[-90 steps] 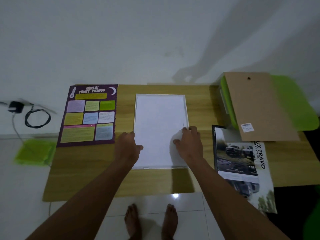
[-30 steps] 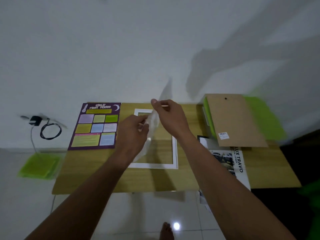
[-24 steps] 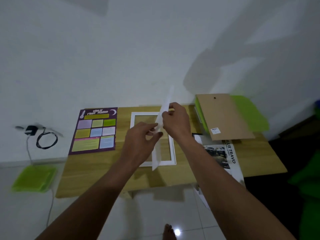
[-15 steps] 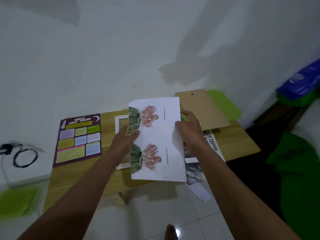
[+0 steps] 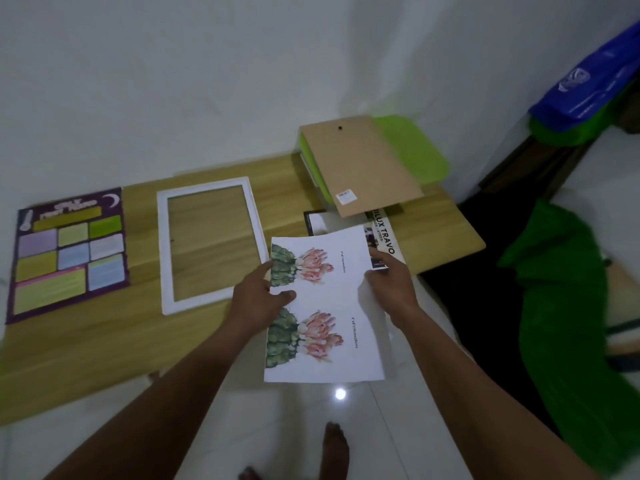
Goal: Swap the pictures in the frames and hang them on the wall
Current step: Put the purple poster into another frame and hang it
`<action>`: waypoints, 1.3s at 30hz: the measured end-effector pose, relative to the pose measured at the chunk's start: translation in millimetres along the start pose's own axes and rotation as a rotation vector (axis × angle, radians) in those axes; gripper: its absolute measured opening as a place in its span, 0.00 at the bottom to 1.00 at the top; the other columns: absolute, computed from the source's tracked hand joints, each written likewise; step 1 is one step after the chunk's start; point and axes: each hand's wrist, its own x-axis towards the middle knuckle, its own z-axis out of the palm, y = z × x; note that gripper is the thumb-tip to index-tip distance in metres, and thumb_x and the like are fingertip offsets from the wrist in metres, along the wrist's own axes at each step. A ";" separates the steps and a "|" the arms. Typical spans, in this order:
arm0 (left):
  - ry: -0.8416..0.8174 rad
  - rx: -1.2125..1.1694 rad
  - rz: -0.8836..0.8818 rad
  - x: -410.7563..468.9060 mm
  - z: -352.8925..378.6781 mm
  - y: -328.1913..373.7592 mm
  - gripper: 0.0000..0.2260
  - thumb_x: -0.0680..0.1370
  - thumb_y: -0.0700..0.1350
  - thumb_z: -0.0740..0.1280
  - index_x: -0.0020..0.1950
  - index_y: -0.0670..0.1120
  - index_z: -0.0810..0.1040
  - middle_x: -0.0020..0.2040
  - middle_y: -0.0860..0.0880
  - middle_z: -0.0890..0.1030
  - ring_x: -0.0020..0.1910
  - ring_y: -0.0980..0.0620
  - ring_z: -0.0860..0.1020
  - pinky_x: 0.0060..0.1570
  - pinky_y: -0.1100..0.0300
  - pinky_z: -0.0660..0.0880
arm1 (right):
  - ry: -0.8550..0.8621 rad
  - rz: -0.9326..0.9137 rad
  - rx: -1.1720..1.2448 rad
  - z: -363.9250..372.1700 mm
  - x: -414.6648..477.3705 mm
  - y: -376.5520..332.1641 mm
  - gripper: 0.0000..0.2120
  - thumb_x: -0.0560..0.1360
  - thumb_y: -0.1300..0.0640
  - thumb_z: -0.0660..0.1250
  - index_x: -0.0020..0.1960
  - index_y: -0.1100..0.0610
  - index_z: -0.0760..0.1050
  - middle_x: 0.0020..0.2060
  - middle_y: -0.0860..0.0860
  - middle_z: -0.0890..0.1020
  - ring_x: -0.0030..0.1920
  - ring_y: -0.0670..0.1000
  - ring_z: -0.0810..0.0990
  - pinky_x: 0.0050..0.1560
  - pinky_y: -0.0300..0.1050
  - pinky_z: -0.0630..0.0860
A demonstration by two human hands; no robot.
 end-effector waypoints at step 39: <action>0.125 0.644 0.322 84.6 87.1 40.5 0.23 0.80 0.52 0.63 0.71 0.40 0.70 0.69 0.42 0.73 0.68 0.42 0.70 0.65 0.52 0.67 | -0.309 -0.537 -1.013 -31.1 112.8 17.1 0.21 0.82 0.53 0.59 0.72 0.60 0.67 0.68 0.57 0.73 0.68 0.58 0.70 0.63 0.52 0.71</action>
